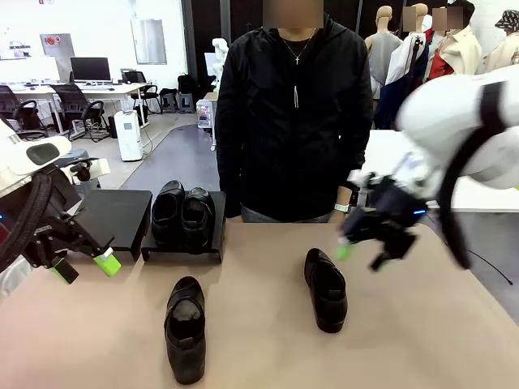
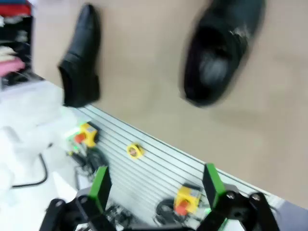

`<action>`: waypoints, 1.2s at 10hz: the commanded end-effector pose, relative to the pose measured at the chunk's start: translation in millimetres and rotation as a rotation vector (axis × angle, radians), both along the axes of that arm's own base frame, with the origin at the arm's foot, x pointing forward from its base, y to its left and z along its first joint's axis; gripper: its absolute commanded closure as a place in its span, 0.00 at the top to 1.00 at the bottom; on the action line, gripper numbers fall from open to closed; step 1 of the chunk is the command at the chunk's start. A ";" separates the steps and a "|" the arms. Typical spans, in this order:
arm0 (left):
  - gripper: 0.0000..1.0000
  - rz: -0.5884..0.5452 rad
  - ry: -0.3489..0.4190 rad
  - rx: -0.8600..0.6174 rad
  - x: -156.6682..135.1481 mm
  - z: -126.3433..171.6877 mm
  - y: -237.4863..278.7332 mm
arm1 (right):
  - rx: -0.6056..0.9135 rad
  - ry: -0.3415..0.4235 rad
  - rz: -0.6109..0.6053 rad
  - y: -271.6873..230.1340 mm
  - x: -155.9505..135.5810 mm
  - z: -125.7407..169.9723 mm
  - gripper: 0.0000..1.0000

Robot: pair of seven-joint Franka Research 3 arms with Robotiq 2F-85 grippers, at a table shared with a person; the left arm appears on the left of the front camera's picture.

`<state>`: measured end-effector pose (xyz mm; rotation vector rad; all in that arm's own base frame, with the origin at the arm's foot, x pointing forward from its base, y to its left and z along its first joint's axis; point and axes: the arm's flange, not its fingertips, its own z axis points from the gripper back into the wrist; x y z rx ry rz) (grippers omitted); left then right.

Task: Organize the shoes by placing them on the stand.
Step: Pick up one Shoe and place it in the middle of the table.

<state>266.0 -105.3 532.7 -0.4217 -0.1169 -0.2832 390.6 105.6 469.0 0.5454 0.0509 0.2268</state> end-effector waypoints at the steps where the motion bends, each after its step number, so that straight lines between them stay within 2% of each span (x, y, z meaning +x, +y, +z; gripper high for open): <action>1: 1.00 -0.006 -0.007 -0.018 0.8 -1.2 0.1 | 0.065 -0.041 0.028 -65.5 30.0 15.8 1.00; 2: 1.00 -0.006 -0.007 -0.018 0.8 -1.2 0.1 | 0.108 -0.065 0.013 -122.9 23.0 23.2 1.00; 3: 1.00 -0.006 -0.007 -0.018 0.8 -1.2 0.1 | 0.159 -0.118 0.108 -153.1 6.5 26.5 1.00; 5: 1.00 -0.006 -0.007 -0.018 0.8 -1.2 0.1 | 0.221 -0.224 0.062 -189.0 -18.9 28.0 1.00; 6: 1.00 -0.006 -0.007 -0.018 0.8 -1.2 0.1 | 0.254 -0.278 0.095 -190.5 -24.4 26.9 1.00; 7: 1.00 -0.006 -0.007 -0.018 0.8 -1.2 0.1 | 0.173 -0.182 0.044 -193.2 -8.0 31.0 1.00; 12: 1.00 -0.006 -0.007 -0.018 0.8 -1.2 0.1 | 0.173 -0.182 0.044 -193.2 -8.0 31.0 1.00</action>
